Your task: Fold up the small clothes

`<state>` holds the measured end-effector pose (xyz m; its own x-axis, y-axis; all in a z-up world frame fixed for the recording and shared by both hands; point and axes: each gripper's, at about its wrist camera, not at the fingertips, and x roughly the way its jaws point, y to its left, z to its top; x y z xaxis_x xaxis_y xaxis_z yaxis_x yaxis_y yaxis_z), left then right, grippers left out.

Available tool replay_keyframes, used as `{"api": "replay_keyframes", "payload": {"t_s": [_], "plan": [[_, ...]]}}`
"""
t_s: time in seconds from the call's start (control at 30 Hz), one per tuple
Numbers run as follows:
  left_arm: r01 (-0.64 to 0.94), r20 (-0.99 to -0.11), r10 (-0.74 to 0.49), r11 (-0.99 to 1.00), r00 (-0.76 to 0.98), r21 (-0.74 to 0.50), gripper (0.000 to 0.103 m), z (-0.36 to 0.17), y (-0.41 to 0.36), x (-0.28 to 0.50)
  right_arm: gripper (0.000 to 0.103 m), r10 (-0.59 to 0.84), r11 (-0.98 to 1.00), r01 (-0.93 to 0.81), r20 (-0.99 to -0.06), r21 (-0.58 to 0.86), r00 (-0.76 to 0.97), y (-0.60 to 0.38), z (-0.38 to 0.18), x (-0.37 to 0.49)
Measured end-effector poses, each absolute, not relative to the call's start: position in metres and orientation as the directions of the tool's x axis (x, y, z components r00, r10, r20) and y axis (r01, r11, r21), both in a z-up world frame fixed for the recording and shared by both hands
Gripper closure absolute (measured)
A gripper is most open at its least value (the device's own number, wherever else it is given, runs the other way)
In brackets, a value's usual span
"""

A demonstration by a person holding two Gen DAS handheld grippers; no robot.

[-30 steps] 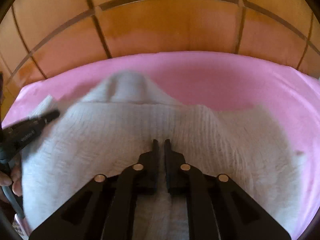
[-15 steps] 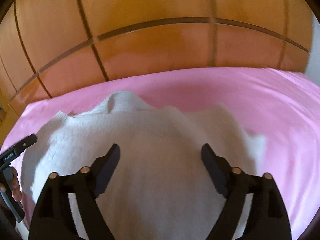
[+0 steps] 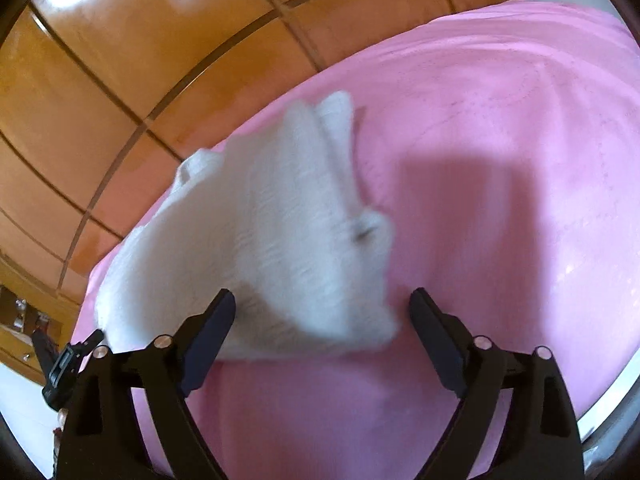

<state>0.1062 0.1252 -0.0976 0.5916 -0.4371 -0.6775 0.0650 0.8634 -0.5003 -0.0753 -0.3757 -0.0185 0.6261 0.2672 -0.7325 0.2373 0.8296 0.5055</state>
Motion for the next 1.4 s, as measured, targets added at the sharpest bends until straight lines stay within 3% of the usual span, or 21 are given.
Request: {"api": "replay_keyframes", "payload": {"t_s": [0.03,0.07,0.1,0.13,0.17,0.43,0.67,0.73,0.77,0.8,0.87,1.0,1.03,1.07,1.13,1.2,1.4], "plan": [[0.077,-0.681,-0.466,0.851,0.565,-0.519,0.064,-0.099,0.122,0.107,0.031,0.286,0.83,0.222,-0.732,0.512,0.618,-0.368,-0.018,-0.072],[0.078,-0.687,-0.473,0.849,0.552,-0.522,0.079,-0.101,0.12,0.108,0.043,0.288,0.836,0.214,-0.736,0.506,0.613,-0.364,-0.017,-0.071],[0.084,-0.688,-0.478,0.848,0.547,-0.523,0.083,-0.101,0.117,0.107,0.068,0.296,0.842,0.197,-0.736,0.502,0.609,-0.357,-0.016,-0.069],[0.089,-0.687,-0.479,0.849,0.546,-0.521,0.086,-0.099,0.115,0.104,0.082,0.311,0.839,0.19,-0.734,0.511,0.604,-0.356,-0.017,-0.069],[0.088,-0.687,-0.479,0.849,0.546,-0.521,0.088,-0.098,0.114,0.103,0.09,0.344,0.824,0.182,-0.729,0.537,0.592,-0.353,-0.018,-0.067],[0.152,-0.628,-0.542,0.811,0.558,-0.565,0.091,-0.065,0.12,0.062,0.095,0.365,0.816,0.107,-0.65,0.568,0.666,-0.365,0.035,-0.095],[0.144,-0.672,-0.541,0.821,0.506,-0.553,0.089,-0.074,0.122,0.006,0.094,0.371,0.835,0.136,-0.727,0.534,0.578,-0.374,0.015,-0.142],[0.125,-0.694,-0.511,0.84,0.508,-0.527,0.086,-0.078,0.12,0.004,0.091,0.345,0.847,0.163,-0.757,0.505,0.555,-0.377,0.002,-0.151],[0.12,-0.705,-0.486,0.856,0.516,-0.503,0.084,-0.078,0.118,0.004,0.082,0.337,0.848,0.175,-0.763,0.5,0.551,-0.379,-0.001,-0.151],[0.117,-0.712,-0.466,0.869,0.526,-0.482,0.081,-0.077,0.118,0.006,0.063,0.322,0.849,0.191,-0.768,0.493,0.553,-0.382,-0.001,-0.151],[0.105,-0.717,-0.426,0.889,0.551,-0.447,0.068,-0.071,0.116,0.011,0.039,0.251,0.866,0.22,-0.772,0.448,0.585,-0.39,0.007,-0.153],[0.086,-0.71,-0.315,0.936,0.63,-0.34,0.066,-0.051,0.105,0.028,0.036,0.142,0.898,0.223,-0.732,0.378,0.666,-0.392,0.035,-0.145],[0.091,-0.705,-0.289,0.948,0.648,-0.304,0.061,-0.045,0.098,0.03,0.035,0.141,0.903,0.209,-0.719,0.375,0.681,-0.389,0.04,-0.141],[0.107,-0.699,-0.263,0.96,0.665,-0.26,0.044,-0.038,0.088,0.033,0.034,0.154,0.911,0.174,-0.7,0.374,0.697,-0.38,0.047,-0.134],[0.12,-0.675,-0.213,0.976,0.706,-0.182,0.031,-0.028,0.069,0.036,0.026,0.193,0.92,0.112,-0.683,0.376,0.705,-0.361,0.054,-0.121],[0.148,-0.666,-0.208,0.978,0.716,-0.147,0.031,-0.023,0.054,0.038,0.015,0.23,0.933,0.043,-0.684,0.357,0.692,-0.334,0.055,-0.102],[0.221,-0.668,-0.236,0.969,0.706,-0.109,0.03,-0.024,0.025,0.046,0.007,0.209,0.951,0.067,-0.791,0.301,0.575,-0.305,0.009,-0.048]]}}
